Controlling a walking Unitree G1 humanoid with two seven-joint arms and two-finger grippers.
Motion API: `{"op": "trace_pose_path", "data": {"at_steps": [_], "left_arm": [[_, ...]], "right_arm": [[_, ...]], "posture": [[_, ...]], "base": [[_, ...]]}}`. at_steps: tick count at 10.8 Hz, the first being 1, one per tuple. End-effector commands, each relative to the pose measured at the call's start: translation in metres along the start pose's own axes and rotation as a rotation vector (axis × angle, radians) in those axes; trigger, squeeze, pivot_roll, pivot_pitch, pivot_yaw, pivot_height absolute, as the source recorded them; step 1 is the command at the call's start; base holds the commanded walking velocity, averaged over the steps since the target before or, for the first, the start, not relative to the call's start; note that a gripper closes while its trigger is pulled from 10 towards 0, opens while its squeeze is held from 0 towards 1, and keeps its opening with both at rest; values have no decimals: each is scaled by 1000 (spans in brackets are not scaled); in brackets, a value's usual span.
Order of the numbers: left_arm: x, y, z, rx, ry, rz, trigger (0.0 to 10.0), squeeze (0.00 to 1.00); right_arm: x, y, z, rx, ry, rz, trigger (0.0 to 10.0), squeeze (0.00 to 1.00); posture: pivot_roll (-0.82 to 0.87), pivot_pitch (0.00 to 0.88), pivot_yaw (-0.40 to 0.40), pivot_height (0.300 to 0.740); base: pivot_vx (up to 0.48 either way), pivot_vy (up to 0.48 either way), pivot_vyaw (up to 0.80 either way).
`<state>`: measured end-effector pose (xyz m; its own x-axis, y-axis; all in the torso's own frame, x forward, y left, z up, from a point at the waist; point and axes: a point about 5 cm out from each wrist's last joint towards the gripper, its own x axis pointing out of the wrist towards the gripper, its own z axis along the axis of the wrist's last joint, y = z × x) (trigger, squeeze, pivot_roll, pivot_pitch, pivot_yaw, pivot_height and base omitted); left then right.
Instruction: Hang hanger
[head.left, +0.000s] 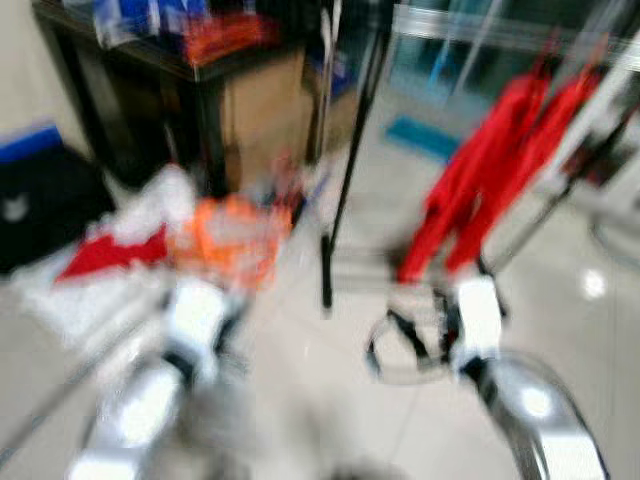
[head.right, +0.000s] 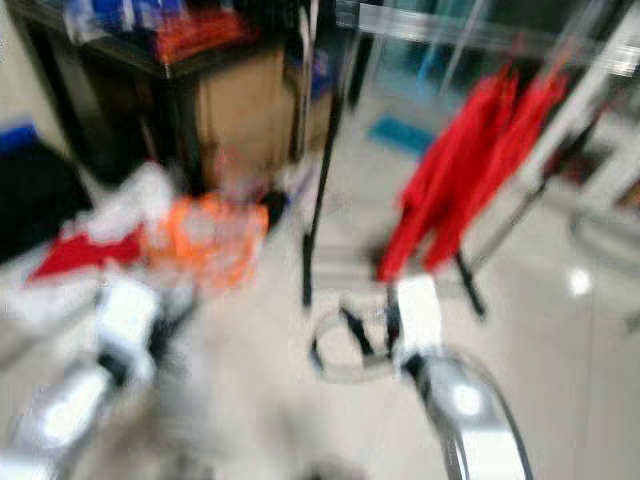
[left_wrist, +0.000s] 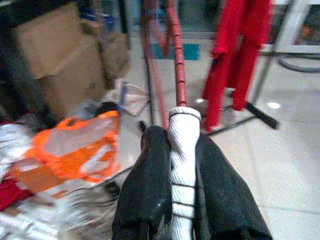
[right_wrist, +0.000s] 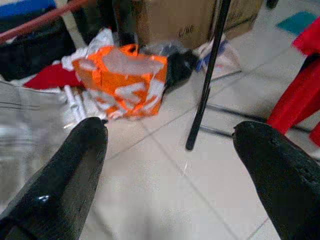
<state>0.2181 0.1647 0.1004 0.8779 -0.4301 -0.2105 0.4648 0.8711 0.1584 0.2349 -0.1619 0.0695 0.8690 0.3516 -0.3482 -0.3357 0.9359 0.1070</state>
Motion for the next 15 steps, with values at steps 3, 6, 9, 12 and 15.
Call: {"op": "trace_pose_path", "data": {"at_steps": [3,6,9,12,15], "left_arm": [[8,14,24,52,-55,-282,10000,0],[13,63,25,306,133,-514,10000,0],[23,78,34,513,249,-731,10000,0],[37,81,43,634,219,-809,10000,0],[29,101,47,714,260,-794,10000,0]], "right_arm": [[16,-2,9,30,3,27,10000,0],[22,-17,8,23,38,-29,10000,0],[23,-16,1,33,68,-39,10000,0],[22,-12,-17,-25,170,-38,10000,0],[17,-44,-11,33,122,-207,10000,0]], "posture": [[19,70,-82,740],[26,91,-60,740],[22,109,-18,740],[23,121,-4,740],[36,124,-13,740]], "base": [[0,0,0],[0,0,0],[0,0,0],[0,0,0],[0,0,0]]}}
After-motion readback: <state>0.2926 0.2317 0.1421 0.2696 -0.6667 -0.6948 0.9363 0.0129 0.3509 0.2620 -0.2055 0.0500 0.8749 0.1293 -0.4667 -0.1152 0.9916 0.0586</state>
